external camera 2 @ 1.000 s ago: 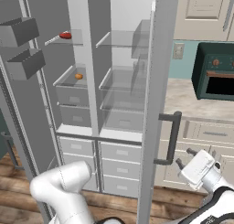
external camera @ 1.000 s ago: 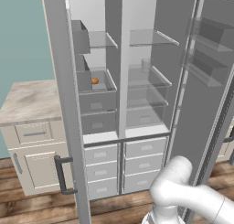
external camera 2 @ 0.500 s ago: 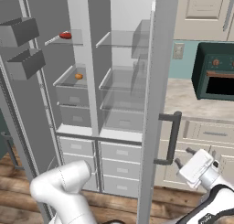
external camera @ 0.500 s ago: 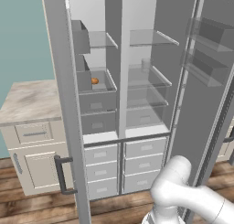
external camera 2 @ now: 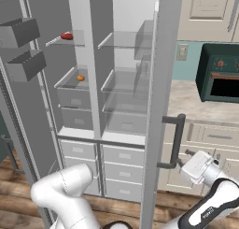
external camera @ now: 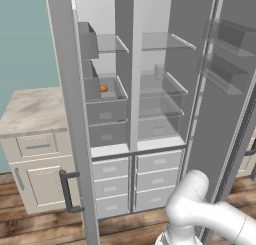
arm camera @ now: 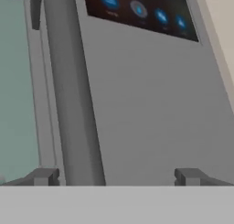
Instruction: There's a steak in the fridge that needs to be moved to the freezer for freezing. Pick up the steak from the fridge, place it on any shelf in the freezer, and close the fridge and freezer doors when done.
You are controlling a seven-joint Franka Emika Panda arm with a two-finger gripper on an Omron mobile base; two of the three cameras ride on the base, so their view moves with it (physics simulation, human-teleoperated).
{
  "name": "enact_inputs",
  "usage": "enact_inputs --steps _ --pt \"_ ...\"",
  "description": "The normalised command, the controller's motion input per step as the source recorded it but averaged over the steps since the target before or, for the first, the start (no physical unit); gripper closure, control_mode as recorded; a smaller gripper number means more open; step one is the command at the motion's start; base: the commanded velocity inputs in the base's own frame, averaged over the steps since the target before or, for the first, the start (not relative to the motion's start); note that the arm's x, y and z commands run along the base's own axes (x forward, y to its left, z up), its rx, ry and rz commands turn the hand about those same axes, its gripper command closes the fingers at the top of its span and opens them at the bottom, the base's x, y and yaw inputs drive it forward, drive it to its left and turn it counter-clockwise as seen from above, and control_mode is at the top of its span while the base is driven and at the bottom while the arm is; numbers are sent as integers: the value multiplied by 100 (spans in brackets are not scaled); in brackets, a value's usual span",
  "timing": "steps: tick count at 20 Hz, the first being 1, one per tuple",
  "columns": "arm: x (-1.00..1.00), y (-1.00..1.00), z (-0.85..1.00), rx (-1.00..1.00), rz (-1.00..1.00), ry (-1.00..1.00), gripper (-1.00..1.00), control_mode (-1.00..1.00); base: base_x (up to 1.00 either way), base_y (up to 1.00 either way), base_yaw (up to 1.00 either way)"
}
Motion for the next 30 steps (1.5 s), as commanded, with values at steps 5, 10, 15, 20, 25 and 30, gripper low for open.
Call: enact_inputs --steps 5,10,15,20,25,30 --pt "22 35 -7 -3 0 11 -100 -100 0 0 0" --pt "8 73 -7 -8 0 3 -100 -100 0 0 0" --pt "-21 94 0 -14 0 -2 -100 -100 0 0 0" --pt "-11 100 2 -1 0 -13 -100 -100 0 0 0" --pt "0 100 0 0 -7 -3 -100 -100 0 0 0" --pt "5 100 11 -1 -5 8 -100 -100 0 0 0"
